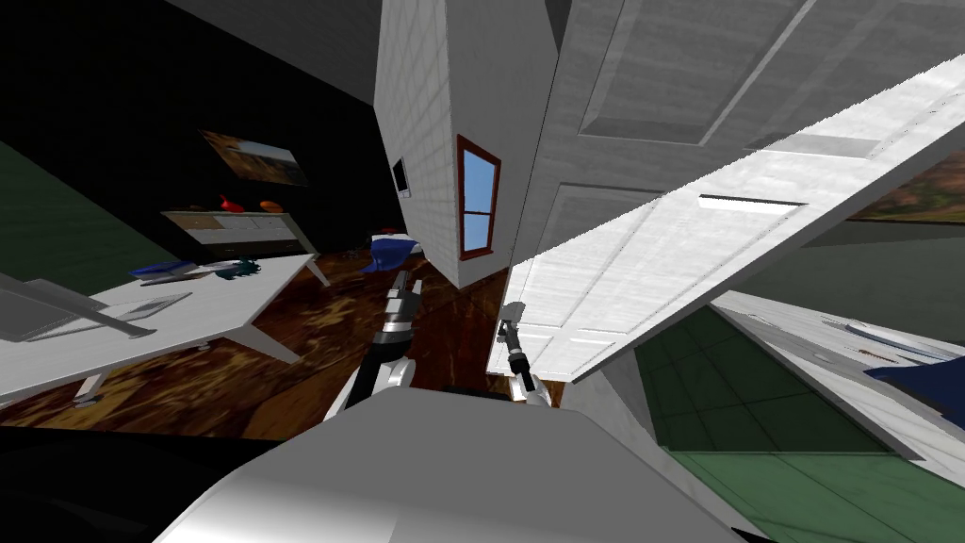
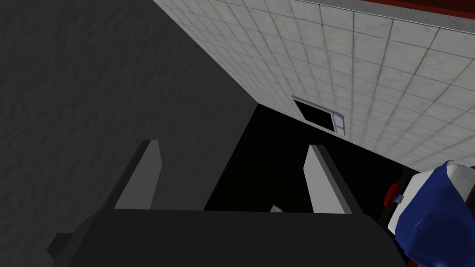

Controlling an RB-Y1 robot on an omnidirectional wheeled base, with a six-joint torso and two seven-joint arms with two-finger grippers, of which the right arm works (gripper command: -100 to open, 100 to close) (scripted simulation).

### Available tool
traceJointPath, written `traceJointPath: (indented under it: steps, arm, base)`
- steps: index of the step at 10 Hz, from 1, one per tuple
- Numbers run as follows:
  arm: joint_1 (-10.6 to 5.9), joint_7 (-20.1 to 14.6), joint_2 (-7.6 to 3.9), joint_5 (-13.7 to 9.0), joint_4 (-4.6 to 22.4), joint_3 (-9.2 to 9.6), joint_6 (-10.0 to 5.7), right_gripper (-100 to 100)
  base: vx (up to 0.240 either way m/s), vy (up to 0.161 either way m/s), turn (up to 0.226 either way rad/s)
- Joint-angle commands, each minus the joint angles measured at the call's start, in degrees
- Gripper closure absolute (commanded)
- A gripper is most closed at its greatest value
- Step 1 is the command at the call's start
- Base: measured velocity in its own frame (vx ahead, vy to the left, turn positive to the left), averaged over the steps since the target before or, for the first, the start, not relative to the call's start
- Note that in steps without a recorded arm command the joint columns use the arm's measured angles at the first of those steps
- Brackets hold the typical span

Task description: Push the door open

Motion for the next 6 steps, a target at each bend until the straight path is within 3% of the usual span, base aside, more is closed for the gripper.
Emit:
traceJointPath:
  steps: [1,3,6]
  arm:
    - [-0.23,0.2,-1.73,-0.8,-1.2,-1.33,0.65,100]
    - [-0.23,0.2,-1.73,-0.8,-2.1,-1.33,0.65,100]
    - [-0.23,0.4,-2.00,-1.0,-1.2,-1.65,0.71,100]
  base:
    - [0.136,0.057,-0.037]
    - [0.066,0.021,-0.013]
    - [0.028,0.006,-0.026]
